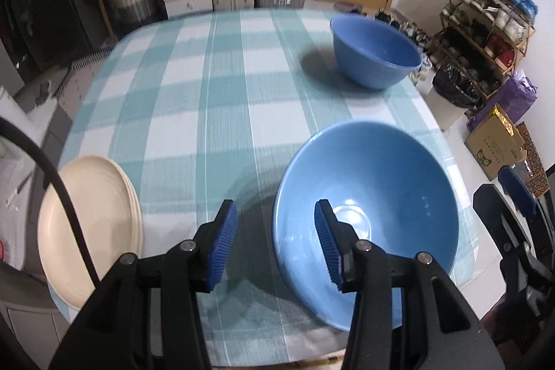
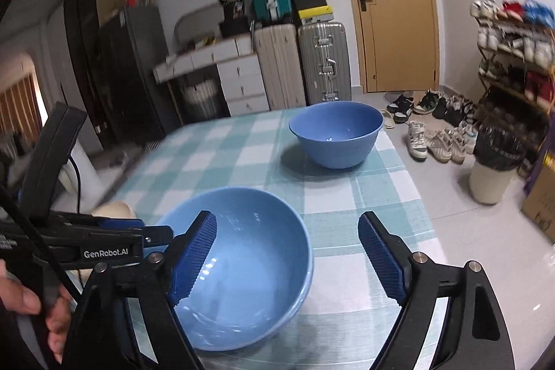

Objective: Organize plates and bowls
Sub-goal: 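Withdraw both grippers upward from the nested blue bowls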

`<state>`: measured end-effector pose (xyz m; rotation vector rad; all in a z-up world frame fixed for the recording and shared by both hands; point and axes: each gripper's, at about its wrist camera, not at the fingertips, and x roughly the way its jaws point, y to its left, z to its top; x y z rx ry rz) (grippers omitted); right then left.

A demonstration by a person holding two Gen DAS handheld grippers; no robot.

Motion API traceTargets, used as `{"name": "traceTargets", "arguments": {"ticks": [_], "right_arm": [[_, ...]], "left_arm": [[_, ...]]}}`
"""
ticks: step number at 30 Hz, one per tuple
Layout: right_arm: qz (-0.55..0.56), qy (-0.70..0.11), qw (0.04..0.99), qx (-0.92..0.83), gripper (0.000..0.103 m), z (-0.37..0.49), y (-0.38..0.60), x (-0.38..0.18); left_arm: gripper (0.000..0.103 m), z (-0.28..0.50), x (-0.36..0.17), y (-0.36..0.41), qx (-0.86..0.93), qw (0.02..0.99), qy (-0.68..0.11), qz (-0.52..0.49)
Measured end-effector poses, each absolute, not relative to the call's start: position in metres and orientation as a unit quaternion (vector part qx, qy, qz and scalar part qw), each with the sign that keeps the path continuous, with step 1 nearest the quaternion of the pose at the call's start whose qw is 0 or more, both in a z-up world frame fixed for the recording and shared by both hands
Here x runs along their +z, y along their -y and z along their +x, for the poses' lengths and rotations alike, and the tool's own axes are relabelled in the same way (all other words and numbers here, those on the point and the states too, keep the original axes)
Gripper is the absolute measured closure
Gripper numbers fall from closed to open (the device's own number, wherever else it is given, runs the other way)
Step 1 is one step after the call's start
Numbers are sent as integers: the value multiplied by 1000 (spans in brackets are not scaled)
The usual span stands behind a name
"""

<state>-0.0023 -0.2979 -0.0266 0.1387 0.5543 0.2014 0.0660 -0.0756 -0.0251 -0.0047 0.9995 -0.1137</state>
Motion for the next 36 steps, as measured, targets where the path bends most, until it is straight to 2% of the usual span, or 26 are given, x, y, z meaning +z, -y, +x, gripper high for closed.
{"name": "traceTargets", "arguments": {"ticks": [6, 13, 15, 17, 22, 25, 33, 36], "right_arm": [[145, -239, 956, 82, 9, -12, 310, -27], [109, -211, 967, 93, 6, -21, 297, -23], [101, -208, 969, 90, 6, -25, 294, -23], [97, -198, 972, 85, 6, -30, 292, -21], [75, -165, 980, 82, 3, -41, 288, -15], [61, -155, 982, 85, 3, -45, 283, -13], [78, -165, 979, 88, 2, -49, 286, -10], [88, -166, 978, 87, 1, -50, 292, -10]], "left_arm": [[46, 55, -11, 70, -53, 910, -412, 1], [43, 52, -8, 48, -43, 930, -360, -53], [21, 50, -8, 44, -37, 935, -346, -62], [15, 49, -6, 41, -42, 938, -338, -67], [15, 38, -1, 49, -41, 952, -302, -36], [9, 32, 0, 54, -42, 957, -285, -26], [2, 24, 9, 61, -40, 965, -256, -45], [0, 19, 12, 68, -10, 974, -226, -23]]}}
